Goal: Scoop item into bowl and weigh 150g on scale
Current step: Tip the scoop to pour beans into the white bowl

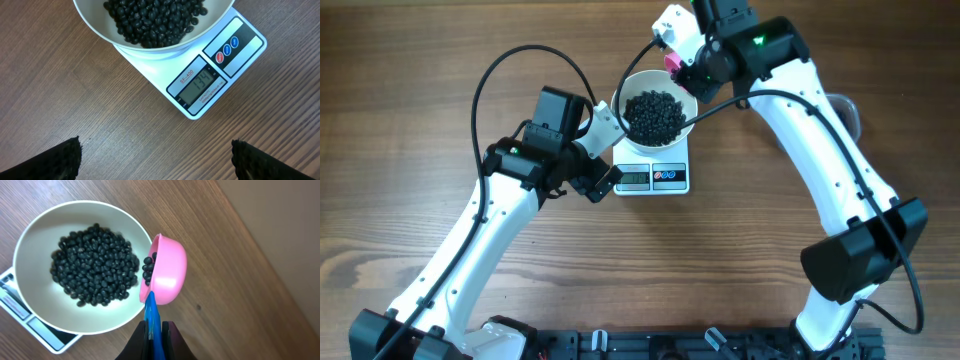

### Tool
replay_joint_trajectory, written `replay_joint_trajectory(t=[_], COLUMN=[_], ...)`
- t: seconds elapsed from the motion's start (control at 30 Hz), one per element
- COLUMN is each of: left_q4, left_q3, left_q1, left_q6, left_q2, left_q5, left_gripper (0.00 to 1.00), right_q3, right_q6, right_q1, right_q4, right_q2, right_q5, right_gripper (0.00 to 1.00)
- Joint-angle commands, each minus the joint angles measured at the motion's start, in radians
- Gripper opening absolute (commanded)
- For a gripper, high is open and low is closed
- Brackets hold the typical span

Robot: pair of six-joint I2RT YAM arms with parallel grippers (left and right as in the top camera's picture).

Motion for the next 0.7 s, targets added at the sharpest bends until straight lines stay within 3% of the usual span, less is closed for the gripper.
replay_joint_trajectory(t=[0.0, 0.67], left_q4=[-0.001, -0.001], left_q3=[-0.004, -0.003], left_q1=[0.005, 0.005], left_q6=[0.020, 0.020], left_q2=[-0.008, -0.008], left_q5=[0.016, 0.016], left_gripper=[1.00, 1.00], right_q3=[0.015, 0.015], right_q6=[-0.042, -0.249], right_q1=[0.026, 0.095], right_q4=[0.003, -0.036], right_q2=[-0.030, -0.030], right_q5=[0.055, 0.064], right_gripper=[0.04, 0.04])
